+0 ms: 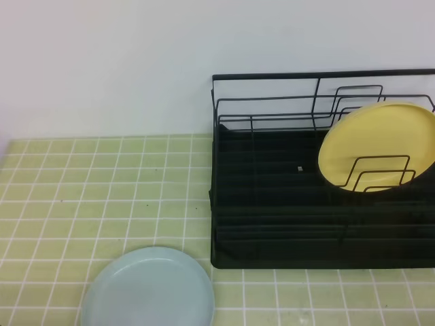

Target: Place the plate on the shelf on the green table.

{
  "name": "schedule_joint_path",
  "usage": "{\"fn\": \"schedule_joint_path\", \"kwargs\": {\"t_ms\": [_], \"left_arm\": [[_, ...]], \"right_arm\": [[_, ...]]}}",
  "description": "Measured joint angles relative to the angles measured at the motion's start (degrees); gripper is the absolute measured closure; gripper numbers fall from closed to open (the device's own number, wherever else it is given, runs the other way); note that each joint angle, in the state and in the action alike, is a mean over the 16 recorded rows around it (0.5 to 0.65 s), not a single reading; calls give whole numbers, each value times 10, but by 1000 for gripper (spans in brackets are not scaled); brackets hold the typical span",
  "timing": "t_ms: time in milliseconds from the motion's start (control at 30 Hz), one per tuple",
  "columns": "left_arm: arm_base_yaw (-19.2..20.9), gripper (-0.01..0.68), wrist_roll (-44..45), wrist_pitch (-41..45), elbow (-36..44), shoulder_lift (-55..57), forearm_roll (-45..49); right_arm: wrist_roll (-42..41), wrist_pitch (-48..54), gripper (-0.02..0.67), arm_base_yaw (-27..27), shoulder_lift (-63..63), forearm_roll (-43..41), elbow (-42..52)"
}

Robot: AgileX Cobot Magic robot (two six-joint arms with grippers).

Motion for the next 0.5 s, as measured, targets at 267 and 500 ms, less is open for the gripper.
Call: {"fn": "schedule_joint_path", "kwargs": {"t_ms": [267,500], "left_arm": [[0,673,0,0,1,3,0],[0,673,0,0,1,6,0]], "right_arm": [[-1,0,652,0,0,0,0],[-1,0,652,0,0,0,0]]}}
